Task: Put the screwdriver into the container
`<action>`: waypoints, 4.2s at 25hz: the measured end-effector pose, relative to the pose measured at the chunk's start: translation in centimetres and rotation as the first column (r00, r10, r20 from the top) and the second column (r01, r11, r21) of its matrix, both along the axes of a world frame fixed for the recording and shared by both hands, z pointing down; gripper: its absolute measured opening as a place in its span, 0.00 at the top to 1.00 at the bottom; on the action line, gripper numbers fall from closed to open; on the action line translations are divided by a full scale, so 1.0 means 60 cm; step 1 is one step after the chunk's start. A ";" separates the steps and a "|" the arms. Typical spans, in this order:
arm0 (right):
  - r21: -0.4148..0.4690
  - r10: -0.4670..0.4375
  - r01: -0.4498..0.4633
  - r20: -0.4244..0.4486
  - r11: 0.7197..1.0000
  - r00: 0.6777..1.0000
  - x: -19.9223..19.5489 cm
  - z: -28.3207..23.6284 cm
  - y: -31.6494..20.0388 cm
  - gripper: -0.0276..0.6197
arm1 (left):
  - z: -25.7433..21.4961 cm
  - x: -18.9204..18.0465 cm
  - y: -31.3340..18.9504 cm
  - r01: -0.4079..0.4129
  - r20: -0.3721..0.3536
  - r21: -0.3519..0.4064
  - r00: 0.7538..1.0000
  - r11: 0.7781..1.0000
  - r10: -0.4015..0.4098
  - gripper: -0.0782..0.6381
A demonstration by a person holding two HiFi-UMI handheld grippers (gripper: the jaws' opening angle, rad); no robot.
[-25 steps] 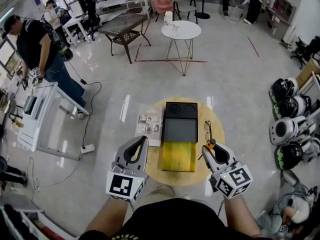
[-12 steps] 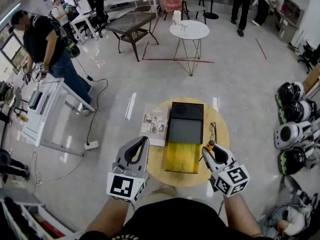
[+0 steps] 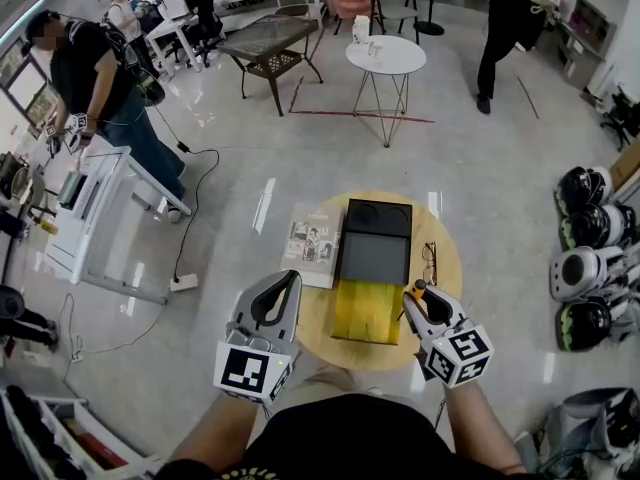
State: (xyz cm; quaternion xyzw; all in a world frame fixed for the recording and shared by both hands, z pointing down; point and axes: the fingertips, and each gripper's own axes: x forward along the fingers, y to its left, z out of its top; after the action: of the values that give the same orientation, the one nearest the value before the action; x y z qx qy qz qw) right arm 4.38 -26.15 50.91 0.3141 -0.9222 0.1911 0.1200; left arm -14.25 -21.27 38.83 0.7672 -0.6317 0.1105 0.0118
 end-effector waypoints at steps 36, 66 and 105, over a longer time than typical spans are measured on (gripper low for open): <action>-0.209 0.010 -0.031 -0.103 0.977 0.995 -0.046 0.185 -0.022 0.76 | 0.028 -0.047 -0.062 -0.017 -0.006 -0.015 1.000 1.000 0.017 0.87; -0.406 -0.002 -0.088 -0.218 0.910 0.976 -0.046 0.363 -0.013 0.76 | 0.045 -0.077 -0.066 -0.011 0.013 -0.044 1.000 0.999 0.012 0.87; -0.406 0.042 -0.174 -0.314 0.897 0.948 -0.066 0.460 -0.022 0.76 | 0.046 -0.087 -0.069 -0.071 -0.008 -0.033 0.997 0.997 0.071 0.87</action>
State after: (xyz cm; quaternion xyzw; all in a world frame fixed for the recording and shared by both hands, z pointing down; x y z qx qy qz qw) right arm 0.42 -27.46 78.50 0.3565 -0.8097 0.3458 0.3125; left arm -19.48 -25.41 41.61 0.7892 -0.6021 0.1187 0.0226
